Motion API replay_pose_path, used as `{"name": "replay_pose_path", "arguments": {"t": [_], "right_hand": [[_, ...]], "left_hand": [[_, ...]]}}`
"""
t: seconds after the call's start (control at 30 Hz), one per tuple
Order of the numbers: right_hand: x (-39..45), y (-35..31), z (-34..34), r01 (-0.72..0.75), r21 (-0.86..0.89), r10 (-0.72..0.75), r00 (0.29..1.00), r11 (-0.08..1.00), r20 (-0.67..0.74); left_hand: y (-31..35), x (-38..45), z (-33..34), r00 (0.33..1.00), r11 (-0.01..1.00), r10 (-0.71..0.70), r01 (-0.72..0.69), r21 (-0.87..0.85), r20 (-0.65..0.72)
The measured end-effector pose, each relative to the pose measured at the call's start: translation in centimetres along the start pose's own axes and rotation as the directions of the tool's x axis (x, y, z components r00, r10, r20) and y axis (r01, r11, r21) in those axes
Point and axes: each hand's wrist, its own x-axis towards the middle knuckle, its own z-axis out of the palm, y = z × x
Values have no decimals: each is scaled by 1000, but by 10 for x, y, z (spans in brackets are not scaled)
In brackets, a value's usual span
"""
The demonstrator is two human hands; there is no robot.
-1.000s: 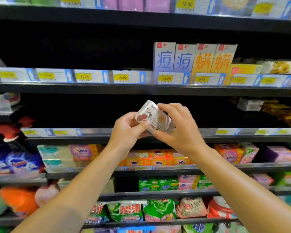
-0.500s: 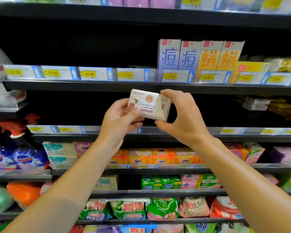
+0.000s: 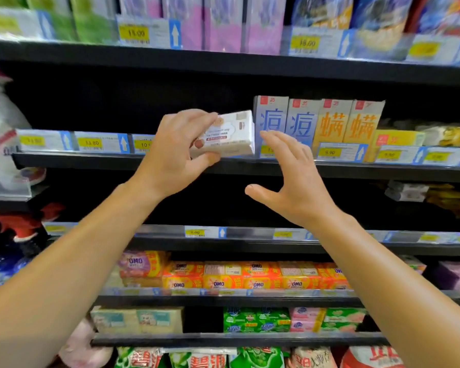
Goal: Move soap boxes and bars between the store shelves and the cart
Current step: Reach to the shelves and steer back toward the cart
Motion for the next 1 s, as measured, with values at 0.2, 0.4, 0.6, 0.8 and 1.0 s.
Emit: {"name": "replay_pose_path", "arguments": {"t": [0.2,0.4,0.6,0.8,1.0], "right_hand": [[-3,20,25,-25,-328,61,993,944,100],[-4,23,35,-34,-343,59,996,939,63],[-4,27,38,-36,-346,54,998,937,44],[-5,30,42,-33,-354,42,999,935,19],[-5,30,49,-56,-357,51,998,932,-22]], "left_hand": [[-2,47,-9,949,959,-260,276,-69,180],[-12,78,-11,848,942,-305,336,5,434],[-16,92,-5,785,948,-295,313,62,544],[-15,92,4,776,943,-317,321,91,545],[-16,85,13,780,949,-305,300,101,546]]}}
